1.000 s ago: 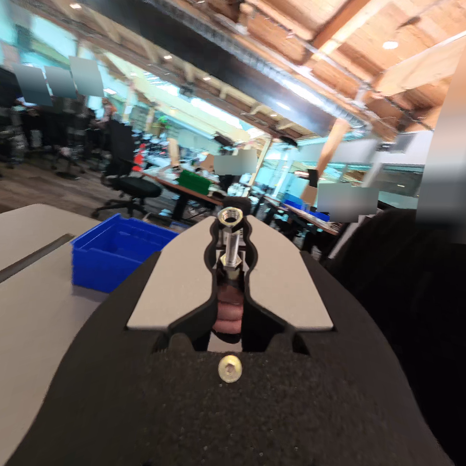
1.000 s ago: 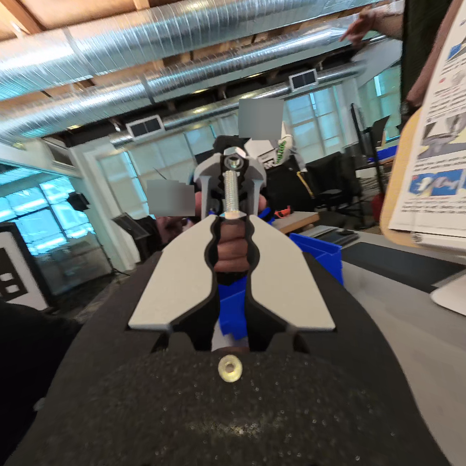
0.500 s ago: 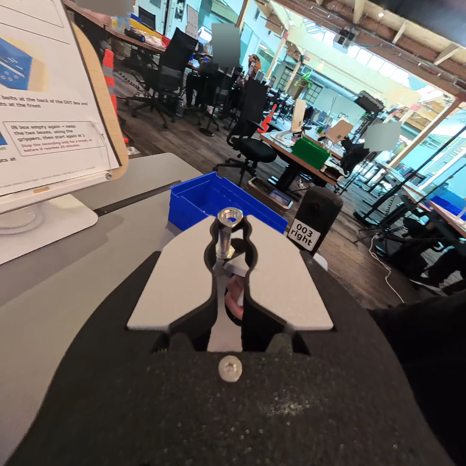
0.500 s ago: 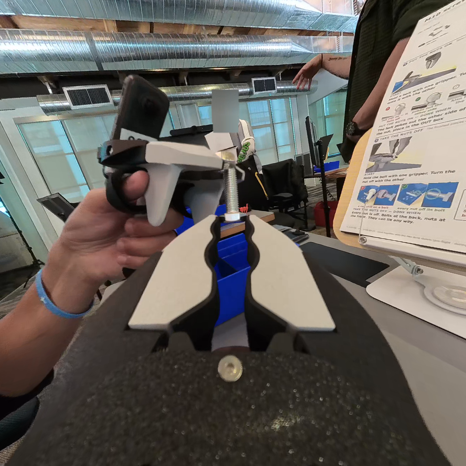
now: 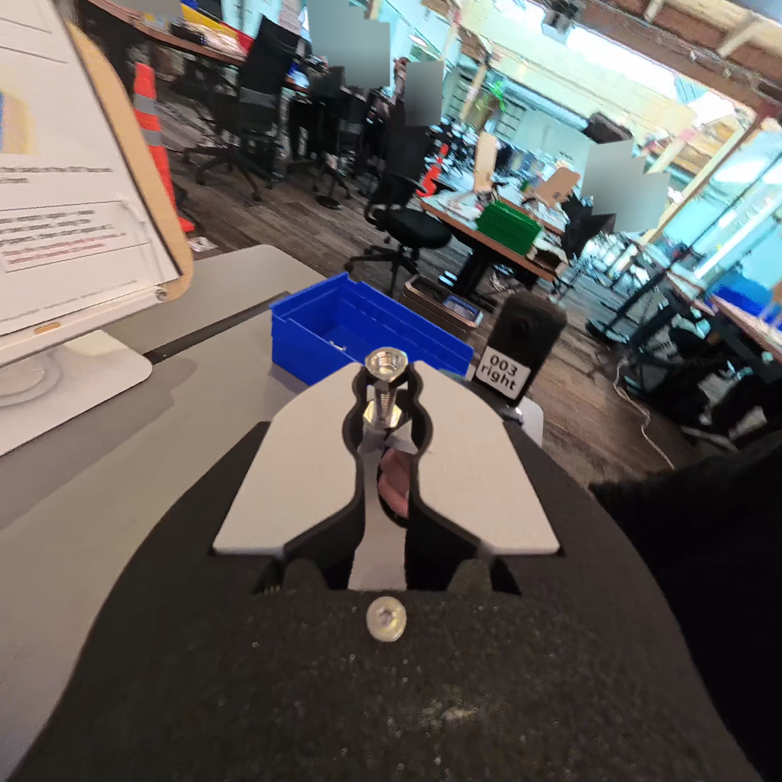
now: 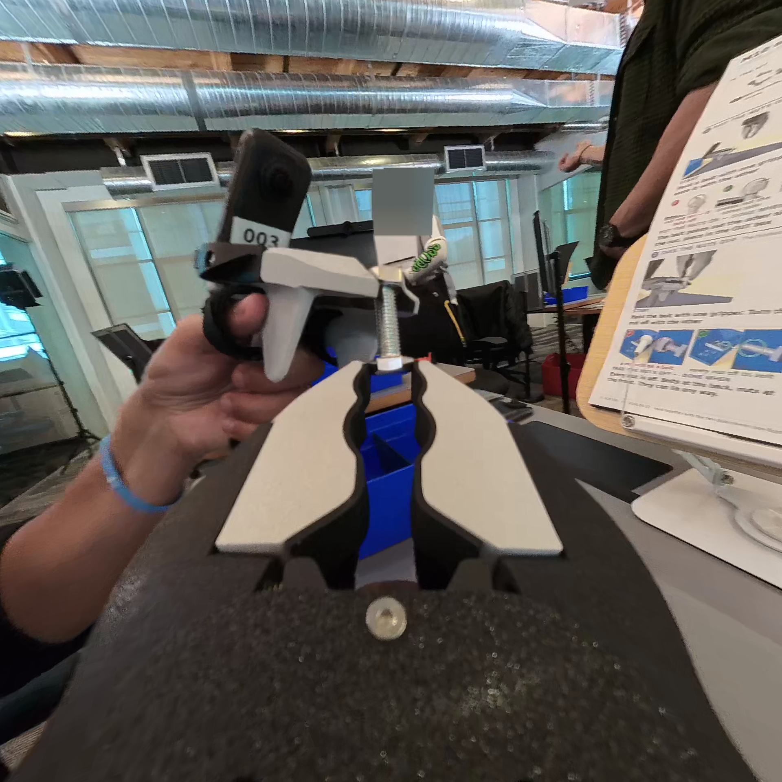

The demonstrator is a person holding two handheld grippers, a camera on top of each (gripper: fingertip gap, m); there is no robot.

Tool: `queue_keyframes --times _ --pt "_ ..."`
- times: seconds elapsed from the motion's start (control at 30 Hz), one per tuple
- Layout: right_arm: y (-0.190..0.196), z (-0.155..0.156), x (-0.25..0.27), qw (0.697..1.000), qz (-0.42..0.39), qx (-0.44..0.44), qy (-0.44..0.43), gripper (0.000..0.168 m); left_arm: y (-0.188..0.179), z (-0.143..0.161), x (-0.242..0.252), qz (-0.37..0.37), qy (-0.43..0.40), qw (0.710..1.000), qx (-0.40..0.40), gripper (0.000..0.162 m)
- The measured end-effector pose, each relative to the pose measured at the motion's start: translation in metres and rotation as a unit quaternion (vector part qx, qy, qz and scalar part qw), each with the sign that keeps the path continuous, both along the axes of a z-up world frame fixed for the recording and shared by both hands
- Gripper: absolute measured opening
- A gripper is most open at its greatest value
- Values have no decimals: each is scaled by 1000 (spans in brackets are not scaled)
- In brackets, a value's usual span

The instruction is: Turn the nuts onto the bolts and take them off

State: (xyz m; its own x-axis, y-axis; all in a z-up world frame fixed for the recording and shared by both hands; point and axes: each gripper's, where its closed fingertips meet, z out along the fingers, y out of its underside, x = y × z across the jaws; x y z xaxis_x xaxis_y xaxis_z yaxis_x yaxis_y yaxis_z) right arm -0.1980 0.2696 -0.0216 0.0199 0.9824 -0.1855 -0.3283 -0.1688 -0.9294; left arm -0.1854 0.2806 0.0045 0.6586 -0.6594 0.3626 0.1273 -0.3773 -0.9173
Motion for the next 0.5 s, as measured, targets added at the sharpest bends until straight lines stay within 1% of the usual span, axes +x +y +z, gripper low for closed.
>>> queue_keyframes --times 0.1,0.2,0.33,0.43,0.5 --pt "-6 3 1 999 30 -10 11 18 -8 2 1 -92 21 996 10 17" --pt "-13 8 0 997 64 -25 24 19 -16 6 1 -194 34 980 36 17" --pt "-22 16 1 992 110 -44 49 18 -29 13 1 -322 34 944 60 17" --pt "-28 22 3 985 145 -61 69 19 -36 19 2 -401 18 913 72 17" --pt "-31 26 4 980 165 -74 83 18 -39 23 3 -439 4 894 85 17"
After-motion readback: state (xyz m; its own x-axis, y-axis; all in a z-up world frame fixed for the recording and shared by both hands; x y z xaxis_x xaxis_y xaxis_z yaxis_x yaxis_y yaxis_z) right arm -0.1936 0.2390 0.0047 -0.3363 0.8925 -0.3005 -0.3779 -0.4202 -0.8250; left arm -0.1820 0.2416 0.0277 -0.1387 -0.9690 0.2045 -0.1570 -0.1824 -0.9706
